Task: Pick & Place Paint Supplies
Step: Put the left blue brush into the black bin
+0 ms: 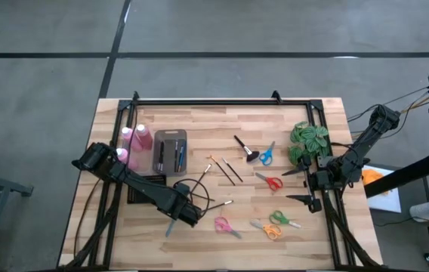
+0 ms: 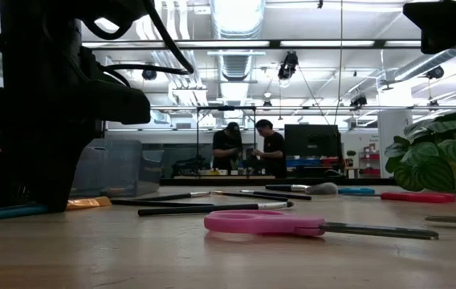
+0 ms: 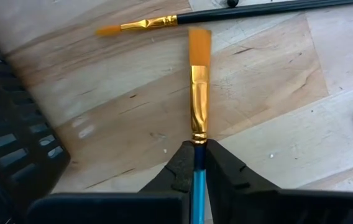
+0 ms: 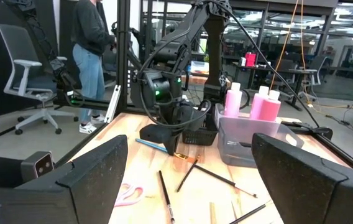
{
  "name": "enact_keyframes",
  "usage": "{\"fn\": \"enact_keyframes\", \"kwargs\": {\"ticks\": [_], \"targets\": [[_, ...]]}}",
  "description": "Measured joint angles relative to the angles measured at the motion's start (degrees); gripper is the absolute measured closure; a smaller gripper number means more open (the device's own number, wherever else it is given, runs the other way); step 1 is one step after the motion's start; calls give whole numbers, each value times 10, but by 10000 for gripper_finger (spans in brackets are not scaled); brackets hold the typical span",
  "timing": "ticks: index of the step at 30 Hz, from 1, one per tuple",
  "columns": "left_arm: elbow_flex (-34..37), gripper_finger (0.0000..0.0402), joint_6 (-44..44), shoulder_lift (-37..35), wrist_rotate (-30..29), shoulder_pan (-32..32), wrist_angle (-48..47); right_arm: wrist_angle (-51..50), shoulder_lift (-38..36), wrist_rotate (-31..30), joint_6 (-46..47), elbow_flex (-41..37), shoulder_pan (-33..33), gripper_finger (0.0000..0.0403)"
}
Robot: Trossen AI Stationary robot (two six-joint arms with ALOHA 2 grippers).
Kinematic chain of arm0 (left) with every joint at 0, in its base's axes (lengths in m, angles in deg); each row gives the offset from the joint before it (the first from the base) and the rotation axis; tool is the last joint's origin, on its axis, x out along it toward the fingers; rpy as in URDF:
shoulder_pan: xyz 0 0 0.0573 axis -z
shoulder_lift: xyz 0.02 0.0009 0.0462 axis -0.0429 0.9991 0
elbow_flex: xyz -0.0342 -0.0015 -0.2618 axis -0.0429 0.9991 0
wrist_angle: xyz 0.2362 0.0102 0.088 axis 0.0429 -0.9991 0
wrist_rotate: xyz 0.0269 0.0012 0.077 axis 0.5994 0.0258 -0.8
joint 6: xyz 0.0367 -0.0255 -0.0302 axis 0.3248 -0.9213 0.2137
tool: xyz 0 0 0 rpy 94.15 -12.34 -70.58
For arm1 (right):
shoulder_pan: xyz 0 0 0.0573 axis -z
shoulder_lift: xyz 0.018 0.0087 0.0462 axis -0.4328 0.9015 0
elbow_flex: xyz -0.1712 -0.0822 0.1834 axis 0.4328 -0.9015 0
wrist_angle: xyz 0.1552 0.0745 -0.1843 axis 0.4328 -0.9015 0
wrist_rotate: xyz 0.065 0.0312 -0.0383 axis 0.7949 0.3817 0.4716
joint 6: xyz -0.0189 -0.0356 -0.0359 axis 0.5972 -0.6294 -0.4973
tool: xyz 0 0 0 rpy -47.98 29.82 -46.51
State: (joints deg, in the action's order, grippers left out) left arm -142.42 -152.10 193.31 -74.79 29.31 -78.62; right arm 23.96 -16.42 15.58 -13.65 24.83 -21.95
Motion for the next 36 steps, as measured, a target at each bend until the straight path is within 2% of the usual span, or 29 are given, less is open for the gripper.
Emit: {"fn": "enact_keyframes", "kwargs": {"ticks": [32, 36], "targets": [[-1, 379, 0, -48, -2, 0, -4, 0, 0, 0, -1, 0, 0, 62], [-14, 379, 10, -62, -21, 0, -9, 0, 0, 0, -1, 0, 0, 62]]}}
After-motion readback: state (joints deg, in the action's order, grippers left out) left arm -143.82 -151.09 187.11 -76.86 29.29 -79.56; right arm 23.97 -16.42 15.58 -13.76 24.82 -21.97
